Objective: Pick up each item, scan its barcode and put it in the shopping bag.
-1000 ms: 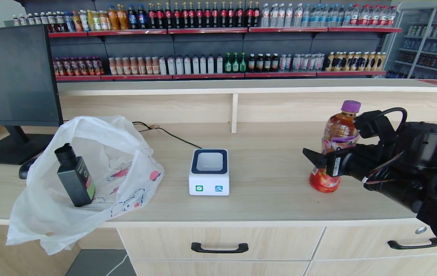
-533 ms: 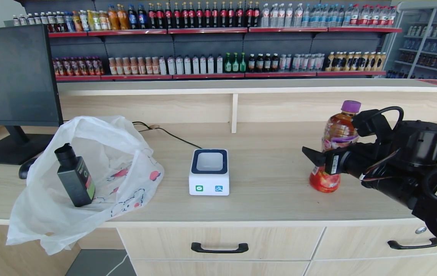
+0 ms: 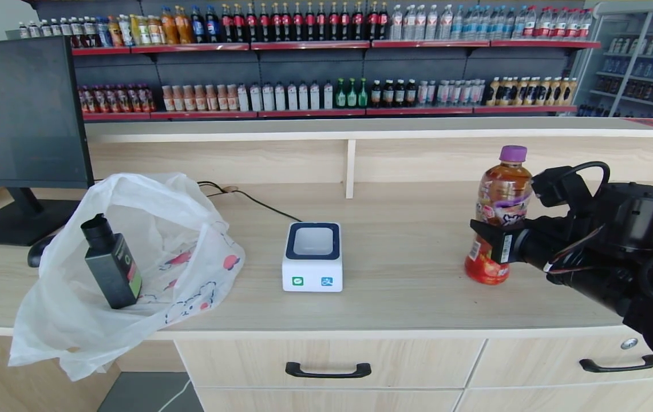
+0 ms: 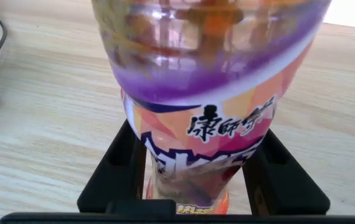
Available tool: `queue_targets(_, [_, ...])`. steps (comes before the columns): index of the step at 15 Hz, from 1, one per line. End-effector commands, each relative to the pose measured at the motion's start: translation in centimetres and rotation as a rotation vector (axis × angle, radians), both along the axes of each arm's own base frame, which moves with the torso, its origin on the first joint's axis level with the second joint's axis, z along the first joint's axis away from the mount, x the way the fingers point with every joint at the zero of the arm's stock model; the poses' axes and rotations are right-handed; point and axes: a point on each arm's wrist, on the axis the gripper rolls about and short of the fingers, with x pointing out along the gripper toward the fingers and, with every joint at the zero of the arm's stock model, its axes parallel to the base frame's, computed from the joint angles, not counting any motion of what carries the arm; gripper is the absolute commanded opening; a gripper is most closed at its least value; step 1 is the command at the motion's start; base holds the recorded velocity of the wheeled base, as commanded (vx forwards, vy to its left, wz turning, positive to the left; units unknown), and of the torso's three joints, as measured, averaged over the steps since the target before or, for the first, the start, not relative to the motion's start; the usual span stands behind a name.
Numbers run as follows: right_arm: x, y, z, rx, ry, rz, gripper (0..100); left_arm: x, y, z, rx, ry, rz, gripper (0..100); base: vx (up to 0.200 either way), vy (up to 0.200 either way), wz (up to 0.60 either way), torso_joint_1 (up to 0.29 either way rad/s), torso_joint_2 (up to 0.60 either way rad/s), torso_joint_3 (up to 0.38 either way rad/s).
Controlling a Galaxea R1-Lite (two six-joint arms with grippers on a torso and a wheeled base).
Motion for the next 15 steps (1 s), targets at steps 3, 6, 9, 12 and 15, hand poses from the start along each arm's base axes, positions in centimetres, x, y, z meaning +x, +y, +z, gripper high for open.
queue_targets(3, [-0.7,-0.3,0.5,0.004,-0.017,-0.002,0,0.0,0.0,0.0,-0.001,0.000,0.000,100,0.000,0.000,0.00,0.000,0.00,0.000])
queue_targets(6, [-1.0,-0.4,1.0,0.010,-0.033,-0.004,0,0.0,0.0,0.0,-0.001,0.000,0.000,100,0.000,0.000,0.00,0.000,0.00,0.000])
queue_targets(9, [-1.6,-0.5,1.8,0.040,-0.057,0.006,0,0.0,0.0,0.0,-0.001,0.000,0.000,100,0.000,0.000,0.00,0.000,0.00,0.000])
queue_targets(12, [-2.0,-0.6,1.6,0.040,-0.047,0.007,0,0.0,0.0,0.0,-0.001,0.000,0.000,100,0.000,0.000,0.00,0.000,0.00,0.000])
queue_targets(15, [-2.0,-0.6,1.6,0.040,-0.046,0.007,0,0.0,0.0,0.0,-0.001,0.000,0.000,100,0.000,0.000,0.00,0.000,0.00,0.000])
